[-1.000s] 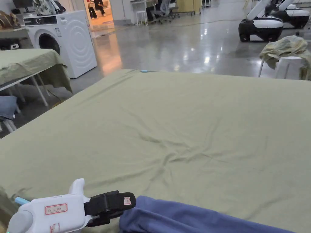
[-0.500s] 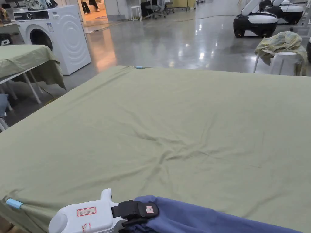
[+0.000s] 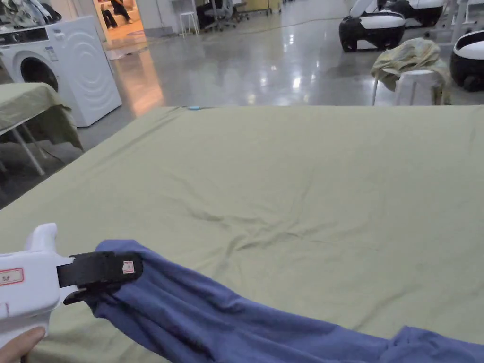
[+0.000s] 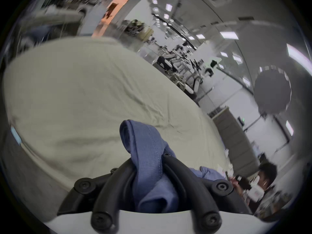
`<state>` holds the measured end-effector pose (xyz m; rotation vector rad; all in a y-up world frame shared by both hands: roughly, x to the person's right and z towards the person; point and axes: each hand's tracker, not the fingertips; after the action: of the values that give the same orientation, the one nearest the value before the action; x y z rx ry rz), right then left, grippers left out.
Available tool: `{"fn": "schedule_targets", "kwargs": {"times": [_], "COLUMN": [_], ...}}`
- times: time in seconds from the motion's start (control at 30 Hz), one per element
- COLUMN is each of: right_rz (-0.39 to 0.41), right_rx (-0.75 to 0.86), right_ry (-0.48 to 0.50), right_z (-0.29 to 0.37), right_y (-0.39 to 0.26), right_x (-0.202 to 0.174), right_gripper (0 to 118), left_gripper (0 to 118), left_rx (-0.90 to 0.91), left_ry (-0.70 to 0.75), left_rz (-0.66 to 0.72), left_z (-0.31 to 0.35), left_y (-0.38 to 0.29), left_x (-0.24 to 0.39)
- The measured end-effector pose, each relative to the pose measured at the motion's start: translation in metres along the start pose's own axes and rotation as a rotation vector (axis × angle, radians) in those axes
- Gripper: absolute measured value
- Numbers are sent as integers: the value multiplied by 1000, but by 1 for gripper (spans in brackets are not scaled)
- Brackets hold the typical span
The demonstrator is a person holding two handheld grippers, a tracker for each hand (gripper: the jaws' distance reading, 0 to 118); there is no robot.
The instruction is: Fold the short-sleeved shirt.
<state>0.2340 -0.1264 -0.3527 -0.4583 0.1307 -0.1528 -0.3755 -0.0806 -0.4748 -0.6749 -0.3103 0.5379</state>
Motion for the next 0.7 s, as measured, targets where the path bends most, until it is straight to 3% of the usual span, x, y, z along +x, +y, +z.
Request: {"fn": "schedule_targets", "kwargs": {"times": [0.13, 0.27, 0.4, 0.47, 0.53, 0.57, 0.67, 0.7], "right_rz": [-44, -6, 2, 1, -17, -33, -56, -53], "right_rx": [32, 38, 41, 37, 30, 22, 4, 1], "right_ry": [36, 24, -1, -17, -23, -25, -23, -23], "right_z": [0, 11, 20, 23, 23, 22, 17, 17], "right_y": [1, 5, 1, -3, -7, -10, -15, -16], "right_x": [-2, -7, -2, 3, 9, 12, 19, 19], "right_gripper": [0, 0, 0, 0, 0, 0, 0, 0], "left_gripper": [9, 9, 10, 20, 53, 59, 58, 51], "left_rx": [-23, -215, -309, -341, -276, -259, -204, -183], "left_ry": [-177, -270, -168, -159, -309, -363, -423, -396], "left_rz": [23, -48, -144, -133, -105, -68, 13, 23], "left_z": [-57, -130, -180, -181, -167, -160, -142, -142], "left_y": [-54, -109, -127, -123, -115, -109, -102, -105], "left_x": [67, 126, 145, 147, 142, 137, 118, 112]}}
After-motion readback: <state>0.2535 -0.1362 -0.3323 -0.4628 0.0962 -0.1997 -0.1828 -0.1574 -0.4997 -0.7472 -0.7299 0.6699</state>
